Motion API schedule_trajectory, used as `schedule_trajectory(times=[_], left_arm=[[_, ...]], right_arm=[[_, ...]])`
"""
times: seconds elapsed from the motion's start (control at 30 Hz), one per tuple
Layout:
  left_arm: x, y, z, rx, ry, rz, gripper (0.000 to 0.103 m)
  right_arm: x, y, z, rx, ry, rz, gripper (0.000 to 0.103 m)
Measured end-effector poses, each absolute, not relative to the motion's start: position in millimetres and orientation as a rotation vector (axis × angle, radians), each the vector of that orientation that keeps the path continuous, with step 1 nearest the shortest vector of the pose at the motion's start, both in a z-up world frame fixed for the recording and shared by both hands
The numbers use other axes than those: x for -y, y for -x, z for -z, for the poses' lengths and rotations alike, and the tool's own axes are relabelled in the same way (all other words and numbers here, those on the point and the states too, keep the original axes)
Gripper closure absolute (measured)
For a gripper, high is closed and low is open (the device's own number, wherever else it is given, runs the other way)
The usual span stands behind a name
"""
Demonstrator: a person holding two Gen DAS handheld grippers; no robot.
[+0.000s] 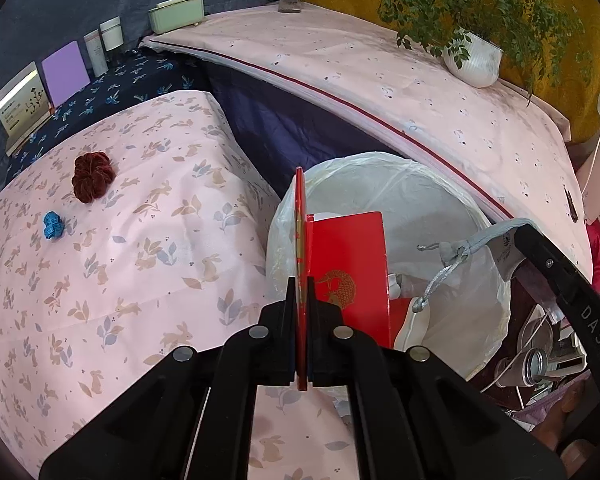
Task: Collect trash
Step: 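Carry the envelope and pouch over the white bin and open both tools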
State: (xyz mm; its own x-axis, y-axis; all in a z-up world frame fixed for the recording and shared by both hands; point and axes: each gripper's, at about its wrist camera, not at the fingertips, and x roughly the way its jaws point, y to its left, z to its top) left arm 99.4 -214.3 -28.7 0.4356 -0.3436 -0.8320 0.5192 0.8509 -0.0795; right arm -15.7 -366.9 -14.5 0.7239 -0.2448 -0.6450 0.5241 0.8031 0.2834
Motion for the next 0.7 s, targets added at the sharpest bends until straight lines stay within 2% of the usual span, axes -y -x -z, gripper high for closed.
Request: schedule_trajectory(times=[0.17, 0.2, 0.23, 0.27, 0.3, 0.33, 0.7], left_arm=[[219.8, -97.1, 30.9, -0.989, -0.198, 0.551, 0.098], [221.2, -96.2, 31.1, -0.990, -0.199, 0.557, 0.093], [222.3, -95.8, 31.4, -0.993, -0.199, 0.555, 0.080], [222.6, -95.3, 31.0, -0.991, -0.194, 0.558, 0.071], [222.8, -94.2, 29.8, -0.982, -0.187, 0.558, 0.055], [222.4, -92.5, 27.8, -0.965, -0.184, 0.551, 0.048], [217.9, -95.1, 26.4, -0.961, -0.178, 0.534, 0.046]], right_arm=[[368.2, 16.8, 16.8, -0.634, -0.478, 0.449, 0.093], [368.6, 17.6, 16.6, -0.629, -0.480, 0.456, 0.091], [369.6, 18.0, 16.6, -0.627, -0.483, 0.457, 0.088], [370.3, 18.6, 16.6, -0.625, -0.488, 0.457, 0.086], [370.8, 19.3, 16.5, -0.622, -0.490, 0.461, 0.078], [371.5, 20.3, 16.3, -0.617, -0.491, 0.464, 0.071], [367.6, 21.4, 11.1, -0.609, -0.476, 0.463, 0.068]])
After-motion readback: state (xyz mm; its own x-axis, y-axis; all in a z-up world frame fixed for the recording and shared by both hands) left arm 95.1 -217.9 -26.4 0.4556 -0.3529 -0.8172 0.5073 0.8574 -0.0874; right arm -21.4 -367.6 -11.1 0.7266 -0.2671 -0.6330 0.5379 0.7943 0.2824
